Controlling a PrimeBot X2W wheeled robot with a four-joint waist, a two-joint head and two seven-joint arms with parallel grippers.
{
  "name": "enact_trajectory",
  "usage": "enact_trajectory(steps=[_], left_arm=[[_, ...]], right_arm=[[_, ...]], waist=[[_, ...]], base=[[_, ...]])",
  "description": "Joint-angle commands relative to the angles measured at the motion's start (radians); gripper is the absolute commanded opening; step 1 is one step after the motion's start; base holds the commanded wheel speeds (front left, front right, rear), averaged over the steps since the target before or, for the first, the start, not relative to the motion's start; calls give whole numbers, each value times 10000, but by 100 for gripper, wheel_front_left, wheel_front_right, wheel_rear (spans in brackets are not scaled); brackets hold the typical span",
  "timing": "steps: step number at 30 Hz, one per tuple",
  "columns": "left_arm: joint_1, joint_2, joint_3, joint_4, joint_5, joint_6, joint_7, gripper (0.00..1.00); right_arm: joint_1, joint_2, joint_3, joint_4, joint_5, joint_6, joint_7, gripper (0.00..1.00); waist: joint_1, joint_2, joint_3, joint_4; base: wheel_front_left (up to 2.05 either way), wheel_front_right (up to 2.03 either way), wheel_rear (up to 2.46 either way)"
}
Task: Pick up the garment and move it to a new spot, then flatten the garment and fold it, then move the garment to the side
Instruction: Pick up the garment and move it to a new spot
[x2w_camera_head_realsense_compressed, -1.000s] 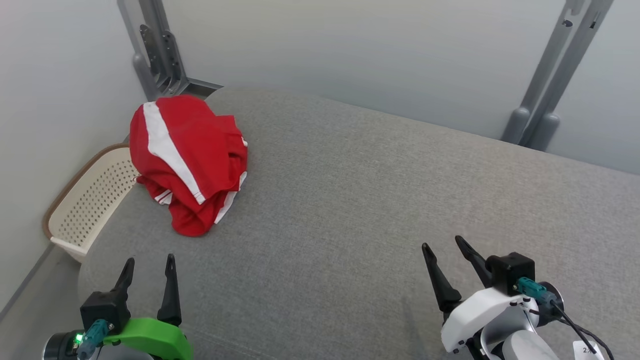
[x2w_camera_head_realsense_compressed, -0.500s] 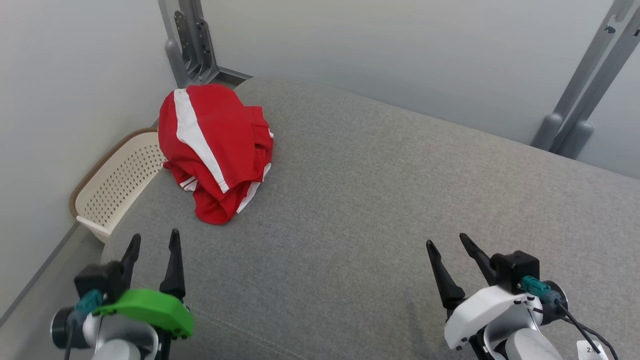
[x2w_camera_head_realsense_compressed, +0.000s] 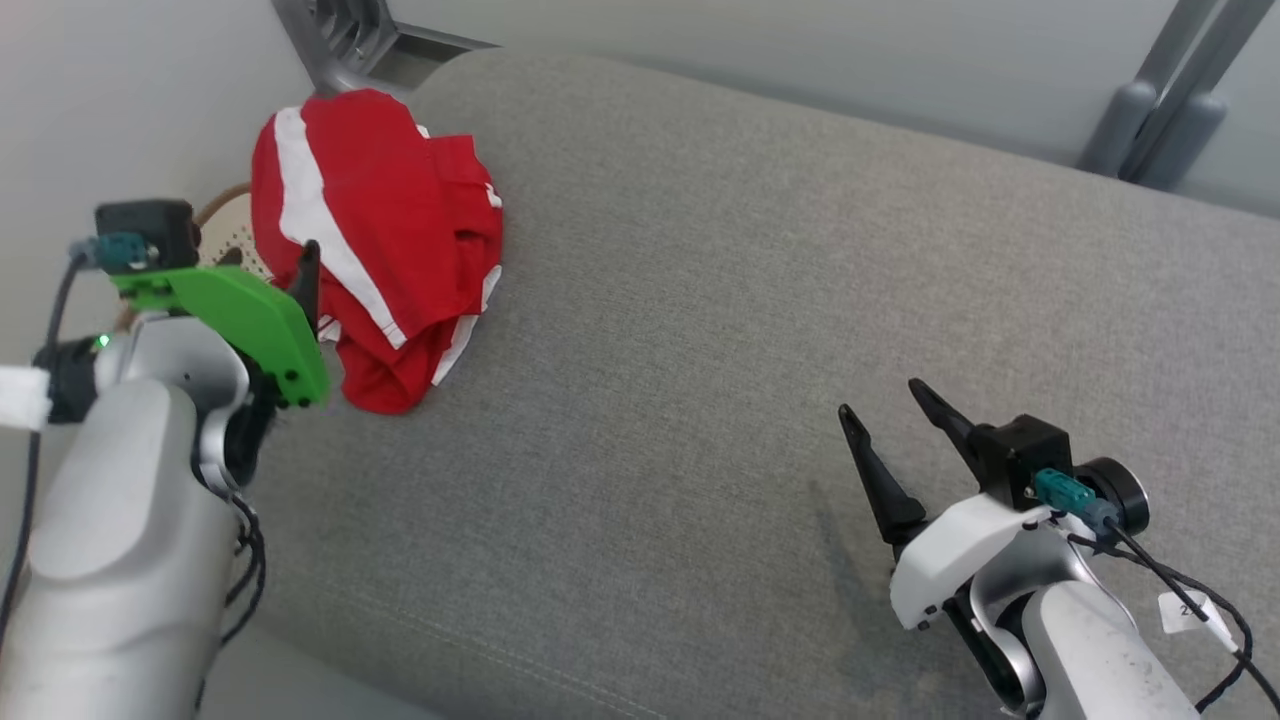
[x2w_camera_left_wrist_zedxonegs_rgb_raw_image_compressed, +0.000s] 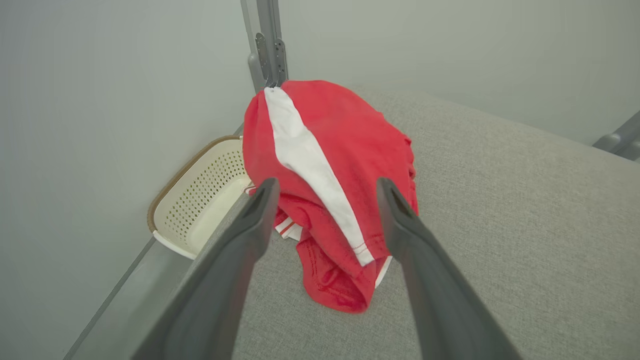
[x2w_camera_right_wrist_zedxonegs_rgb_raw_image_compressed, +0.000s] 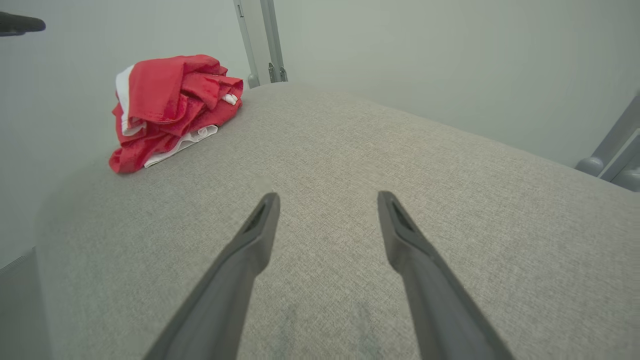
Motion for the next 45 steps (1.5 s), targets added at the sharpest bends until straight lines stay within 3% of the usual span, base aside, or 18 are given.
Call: enact_trajectory(steps=[1,7,16,22,23,24,25,30,37,45], left_arm=[[-485,142,-44,216,19,0,247,100],[-1556,277,-19,1066,-216,-148,1220,100],[-2282,476,-27,2192,-231,554,2433,100],[-2277,598,-12,2507,-101,877,2088,100],[-2284,606,-22,2525,-42,941,1902,45],[-2295,617,-46,2542,-4,954,1737,8],[-2307,591,-43,2573,-6,941,1592,0],[-2426,308,-6,2688,-102,857,897,0],[-2902,392,-384,2434,403,731,-135,0],[-3706,240,-1239,1599,1217,373,-1181,0]], right_arm=[[-161,-171,41,-164,-44,1,121,100],[-116,-468,121,-722,-69,1,549,100],[80,-768,201,-1533,-81,1,1030,100],[178,-845,180,-1738,-56,1,1100,100],[203,-832,174,-1750,-70,1,1107,100],[232,-816,179,-1751,-79,1,1118,100],[252,-806,183,-1740,-87,1,1118,100],[325,-748,193,-1589,-76,1,1026,100],[420,-453,322,-1092,143,1,674,100],[859,-53,194,-356,331,1,100,100]], waist=[[0,0,1032,-721],[0,0,1653,-1092],[0,0,2328,-1613],[0,0,2375,-1728],[0,0,2367,-1725],[0,0,2349,-1719],[0,0,2320,-1702],[0,0,2025,-1494],[0,0,997,-1469],[0,0,-468,-2172]], base=[[0,0,0],[0,0,0],[0,0,0],[0,0,0],[0,0,0],[0,0,0],[0,0,0],[0,0,0],[0,0,0],[0,0,0]])
